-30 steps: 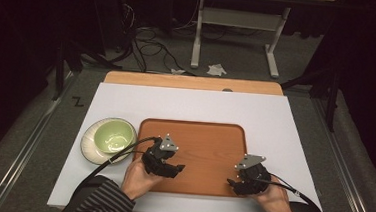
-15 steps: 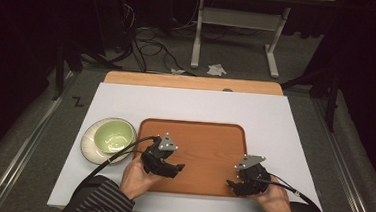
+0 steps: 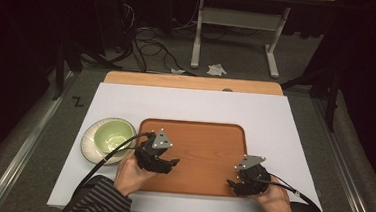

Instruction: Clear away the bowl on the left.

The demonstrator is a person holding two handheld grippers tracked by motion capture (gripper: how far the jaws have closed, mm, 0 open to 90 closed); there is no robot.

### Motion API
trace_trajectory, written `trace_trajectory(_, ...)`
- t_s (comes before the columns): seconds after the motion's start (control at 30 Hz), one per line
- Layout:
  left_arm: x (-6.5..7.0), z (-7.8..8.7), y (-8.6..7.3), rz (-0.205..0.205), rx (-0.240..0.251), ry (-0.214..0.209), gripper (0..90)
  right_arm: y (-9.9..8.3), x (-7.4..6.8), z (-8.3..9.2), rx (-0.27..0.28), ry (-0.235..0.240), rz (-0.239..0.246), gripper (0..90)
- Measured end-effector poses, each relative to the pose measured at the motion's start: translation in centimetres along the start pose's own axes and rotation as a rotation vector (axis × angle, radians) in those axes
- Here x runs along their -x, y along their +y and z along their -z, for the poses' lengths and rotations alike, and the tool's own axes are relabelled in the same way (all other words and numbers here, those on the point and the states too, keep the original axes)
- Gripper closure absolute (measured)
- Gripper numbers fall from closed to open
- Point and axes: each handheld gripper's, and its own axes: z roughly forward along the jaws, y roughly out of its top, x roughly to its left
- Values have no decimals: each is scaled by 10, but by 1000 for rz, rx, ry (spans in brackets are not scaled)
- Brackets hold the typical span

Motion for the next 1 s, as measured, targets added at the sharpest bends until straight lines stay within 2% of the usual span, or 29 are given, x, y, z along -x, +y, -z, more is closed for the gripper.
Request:
trace_trajectory(0.1,-2,3,0,-5,3,22,375,0,-1,-1,-20,3,0,311)
trace_trajectory(0.2,-5,6,-1,-6,3,44,365,0,0,0,-16,0,-1,311)
trace_trajectory(0.43,-14,10,-2,34,6,56,364,0,-1,-1,-26,-6,4,311)
trace_trajectory(0.6,-20,17,-3,51,32,83,378,0,-1,-1,-27,-4,2,311)
trace_trajectory(0.73,-25,20,-4,79,29,110,380,0,-2,-1,-27,-1,7,313)
trace_trajectory(0.77,-30,22,-7,108,28,117,379,0,-1,-1,-25,-2,7,313)
trace_trajectory(0.8,-30,22,-7,108,28,117,378,0,-1,-1,-25,-1,4,313)
trace_trajectory(0.83,-35,24,-9,127,31,124,378,0,-1,-1,-27,1,1,313)
trace_trajectory(1.0,-41,30,-11,153,49,144,408,0,-2,-1,-27,6,10,317)
